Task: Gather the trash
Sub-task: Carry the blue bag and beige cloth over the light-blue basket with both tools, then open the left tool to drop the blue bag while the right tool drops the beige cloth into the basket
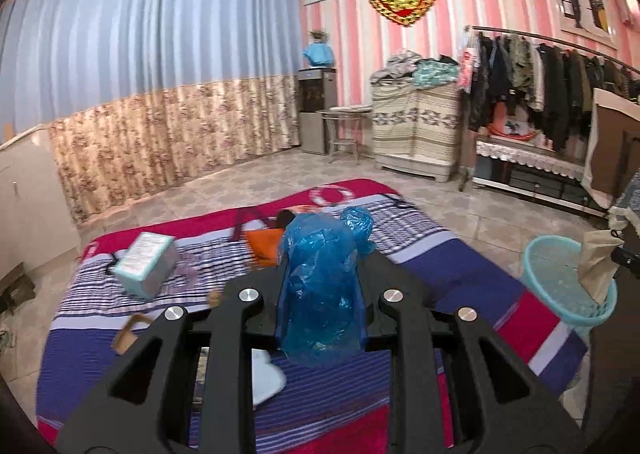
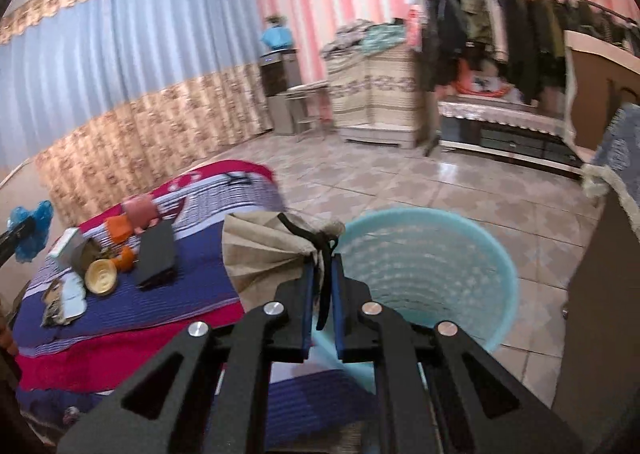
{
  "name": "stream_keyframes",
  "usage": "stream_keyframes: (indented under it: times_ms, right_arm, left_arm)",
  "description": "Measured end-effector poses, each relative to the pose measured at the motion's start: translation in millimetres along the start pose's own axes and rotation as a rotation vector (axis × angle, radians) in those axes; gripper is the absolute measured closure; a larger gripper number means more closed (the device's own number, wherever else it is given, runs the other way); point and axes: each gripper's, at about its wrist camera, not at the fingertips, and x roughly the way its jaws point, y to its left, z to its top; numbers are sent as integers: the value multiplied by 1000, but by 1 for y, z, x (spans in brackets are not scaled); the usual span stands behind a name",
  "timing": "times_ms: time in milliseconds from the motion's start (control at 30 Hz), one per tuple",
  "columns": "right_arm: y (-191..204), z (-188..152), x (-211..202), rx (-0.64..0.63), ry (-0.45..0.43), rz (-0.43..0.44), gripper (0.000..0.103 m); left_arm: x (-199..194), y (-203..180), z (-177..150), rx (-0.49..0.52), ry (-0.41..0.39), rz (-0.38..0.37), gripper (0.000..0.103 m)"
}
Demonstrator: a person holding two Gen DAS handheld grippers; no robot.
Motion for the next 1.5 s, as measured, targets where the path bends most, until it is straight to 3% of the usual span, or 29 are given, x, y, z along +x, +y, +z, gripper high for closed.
stream_keyframes:
  times_ms: [300, 533, 833, 1133, 1200, 1267, 1500]
  right_arm:
    - [-58, 0, -1, 73, -6, -168, 94]
    - [-91, 2, 6, 117, -5, -247, 94]
    - [-112, 9, 23, 146, 5, -306, 94]
    - [-127, 12, 37, 192, 14, -319, 95]
    - [-129, 10, 37, 200, 16, -319, 94]
    - [-129, 9, 36, 208, 14, -314, 94]
    - [-121, 11, 47, 208, 26, -288, 94]
  left_arm:
    - [26, -81, 11, 44, 14, -145, 80]
    - [45, -147, 10, 87, 47, -274, 80]
    - [77, -242, -2, 173, 95, -414, 79]
    - [111, -309, -12, 237, 113, -487, 78]
    - [118, -320, -11, 244, 124, -507, 65]
    - [126, -326, -10, 245, 120, -490, 45]
    - [136, -303, -1, 199, 111, -411, 22]
